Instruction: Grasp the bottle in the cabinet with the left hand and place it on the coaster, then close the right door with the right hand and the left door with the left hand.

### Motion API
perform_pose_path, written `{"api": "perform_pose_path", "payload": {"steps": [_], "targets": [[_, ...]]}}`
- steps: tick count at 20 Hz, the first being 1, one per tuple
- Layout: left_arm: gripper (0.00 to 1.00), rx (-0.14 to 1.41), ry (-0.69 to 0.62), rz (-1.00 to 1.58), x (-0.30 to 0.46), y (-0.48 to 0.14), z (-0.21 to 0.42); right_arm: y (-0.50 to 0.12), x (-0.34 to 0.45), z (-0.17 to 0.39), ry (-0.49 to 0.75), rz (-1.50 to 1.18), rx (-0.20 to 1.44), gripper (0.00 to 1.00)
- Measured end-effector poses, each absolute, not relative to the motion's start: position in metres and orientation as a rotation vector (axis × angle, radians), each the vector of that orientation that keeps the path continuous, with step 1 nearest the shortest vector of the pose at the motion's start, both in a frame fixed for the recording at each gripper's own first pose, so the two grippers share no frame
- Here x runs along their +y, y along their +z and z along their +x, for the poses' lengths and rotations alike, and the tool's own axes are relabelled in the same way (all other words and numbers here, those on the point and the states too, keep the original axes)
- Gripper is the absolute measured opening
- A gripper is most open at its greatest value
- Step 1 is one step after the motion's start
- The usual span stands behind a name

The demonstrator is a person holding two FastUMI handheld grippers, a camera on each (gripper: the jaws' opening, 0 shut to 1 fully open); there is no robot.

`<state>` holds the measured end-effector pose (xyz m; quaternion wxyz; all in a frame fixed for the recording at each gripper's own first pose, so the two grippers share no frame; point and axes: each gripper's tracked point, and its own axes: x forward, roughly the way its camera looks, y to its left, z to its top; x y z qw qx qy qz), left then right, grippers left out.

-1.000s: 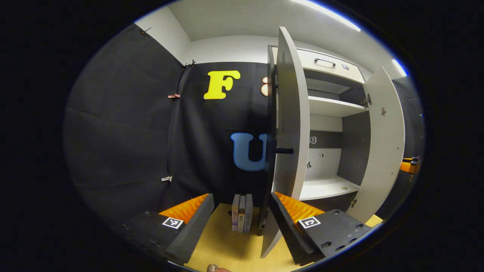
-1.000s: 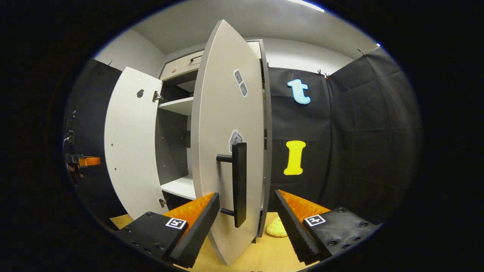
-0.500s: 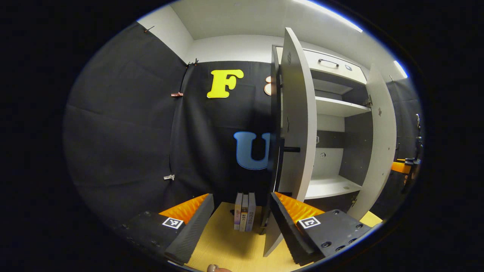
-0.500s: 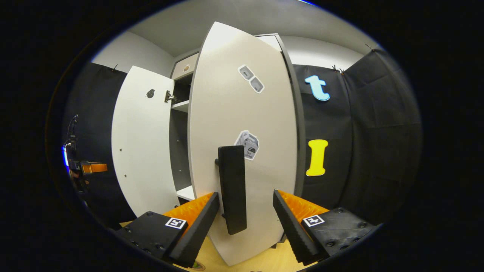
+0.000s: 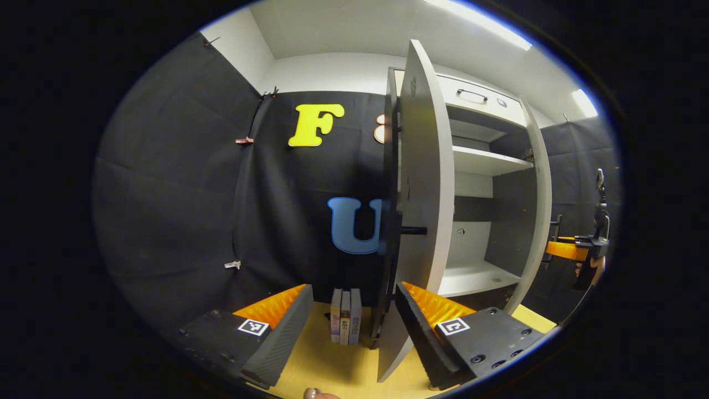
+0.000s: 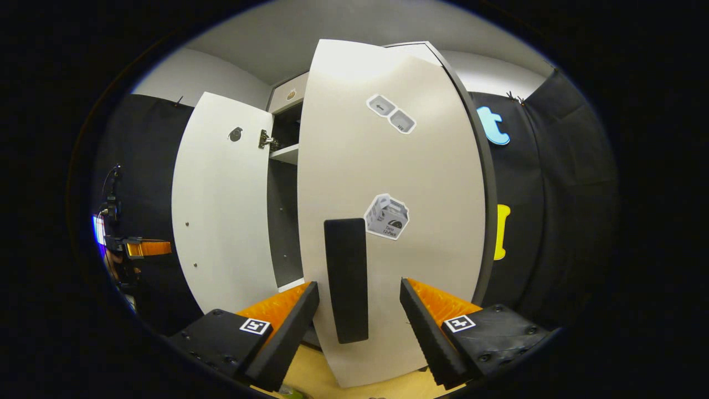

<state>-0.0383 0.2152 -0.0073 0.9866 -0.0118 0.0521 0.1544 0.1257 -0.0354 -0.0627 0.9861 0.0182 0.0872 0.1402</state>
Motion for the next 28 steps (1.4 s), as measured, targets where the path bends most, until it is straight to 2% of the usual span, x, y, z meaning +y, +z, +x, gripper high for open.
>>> {"api": "perform_pose_path", "payload": {"steps": [14,25,27,28], "targets": [[0.93,0.07,0.142,0.019,0.199,0.0,-0.008,-0.048,-0.063,0.08,0.152,0.01,0.164,0.98],[0.93,0.065,0.014,0.018,0.155,-0.002,0.016,-0.044,-0.079,0.066,0.141,0.011,0.176,0.98],[0.89,0.066,-0.001,0.003,0.149,-0.002,0.022,-0.044,-0.086,0.065,0.137,0.016,0.178,0.98],[0.93,0.067,-0.009,-0.014,0.142,-0.005,0.021,-0.044,-0.089,0.065,0.135,0.02,0.179,0.98]]}}
